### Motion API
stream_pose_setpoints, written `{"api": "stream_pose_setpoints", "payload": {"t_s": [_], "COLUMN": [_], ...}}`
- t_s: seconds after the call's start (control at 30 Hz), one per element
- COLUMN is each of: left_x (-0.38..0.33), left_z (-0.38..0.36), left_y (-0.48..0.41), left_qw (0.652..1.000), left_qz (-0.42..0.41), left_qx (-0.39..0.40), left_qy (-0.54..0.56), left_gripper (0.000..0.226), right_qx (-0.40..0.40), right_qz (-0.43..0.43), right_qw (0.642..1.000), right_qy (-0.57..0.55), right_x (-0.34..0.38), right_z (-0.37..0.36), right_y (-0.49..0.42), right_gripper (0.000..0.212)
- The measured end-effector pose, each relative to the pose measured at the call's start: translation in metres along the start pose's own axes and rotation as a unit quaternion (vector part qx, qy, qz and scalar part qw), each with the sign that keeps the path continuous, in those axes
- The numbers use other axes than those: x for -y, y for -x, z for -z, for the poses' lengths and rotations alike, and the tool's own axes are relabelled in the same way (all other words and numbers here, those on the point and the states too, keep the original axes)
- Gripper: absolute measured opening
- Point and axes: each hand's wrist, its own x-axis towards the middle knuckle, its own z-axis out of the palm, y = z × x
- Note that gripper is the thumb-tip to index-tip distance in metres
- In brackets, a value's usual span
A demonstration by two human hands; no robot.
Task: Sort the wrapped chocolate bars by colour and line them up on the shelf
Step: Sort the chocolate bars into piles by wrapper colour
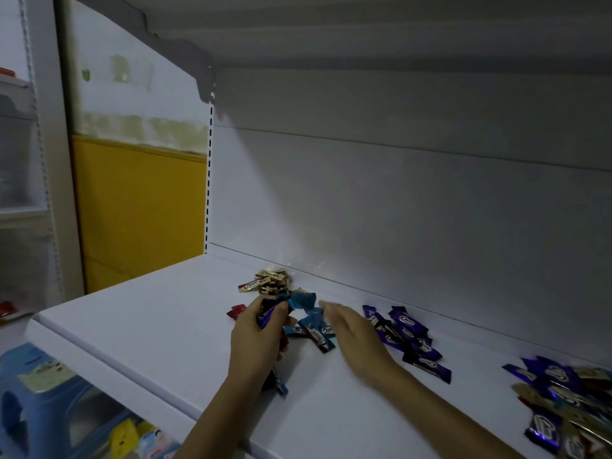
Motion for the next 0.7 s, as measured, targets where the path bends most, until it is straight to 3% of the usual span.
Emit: {"api": "stream_pose_setpoints", "payload": {"t_s": [0.1, 0.17, 0.23, 0.33, 0.4, 0.47, 0.53, 0.6, 0.63, 0.7], "left_x": [0.002, 0.002, 0.002, 0.003, 0.003, 0.002, 0.0, -0.002, -0.003, -0.003], "left_z": [-0.001, -0.001, -0.001, -0.003, -0.003, -0.003, -0.003, -0.003, -0.003, -0.003], "left_y": [0.002, 0.003, 0.001, 0.0, 0.0, 0.002, 0.004, 0.005, 0.006, 0.007], "left_qw": [0.998, 0.997, 0.997, 0.997, 0.996, 0.994, 0.993, 0.991, 0.99, 0.989], "left_qz": [-0.012, -0.02, -0.012, 0.016, 0.022, 0.029, 0.014, -0.019, -0.031, -0.035], "left_qx": [0.061, 0.08, 0.071, 0.07, 0.091, 0.106, 0.117, 0.129, 0.135, 0.141], "left_qy": [-0.009, -0.012, -0.009, 0.006, 0.005, 0.01, 0.006, -0.008, -0.016, -0.028], "left_gripper": [0.01, 0.012, 0.012, 0.011, 0.009, 0.011, 0.015, 0.019, 0.02, 0.017], "right_qx": [0.0, -0.001, -0.068, -0.174, -0.074, 0.018, -0.019, -0.051, -0.026, 0.021], "right_qz": [-0.031, -0.016, -0.029, -0.016, 0.054, 0.091, 0.069, 0.026, 0.011, -0.007], "right_qw": [0.982, 0.98, 0.977, 0.983, 0.988, 0.973, 0.991, 0.994, 0.984, 0.972], "right_qy": [-0.186, -0.2, -0.202, -0.055, 0.121, 0.214, 0.115, -0.092, -0.176, -0.236], "right_x": [0.015, 0.017, 0.02, 0.012, 0.001, -0.003, 0.006, 0.018, 0.023, 0.028], "right_z": [0.006, 0.006, 0.003, 0.001, -0.004, -0.012, -0.011, -0.007, -0.005, -0.004], "right_y": [-0.003, -0.004, -0.005, -0.001, 0.003, 0.006, 0.007, 0.005, 0.004, 0.005], "right_gripper": [0.038, 0.015, 0.014, 0.018, 0.024, 0.025, 0.026, 0.023, 0.02, 0.013]}}
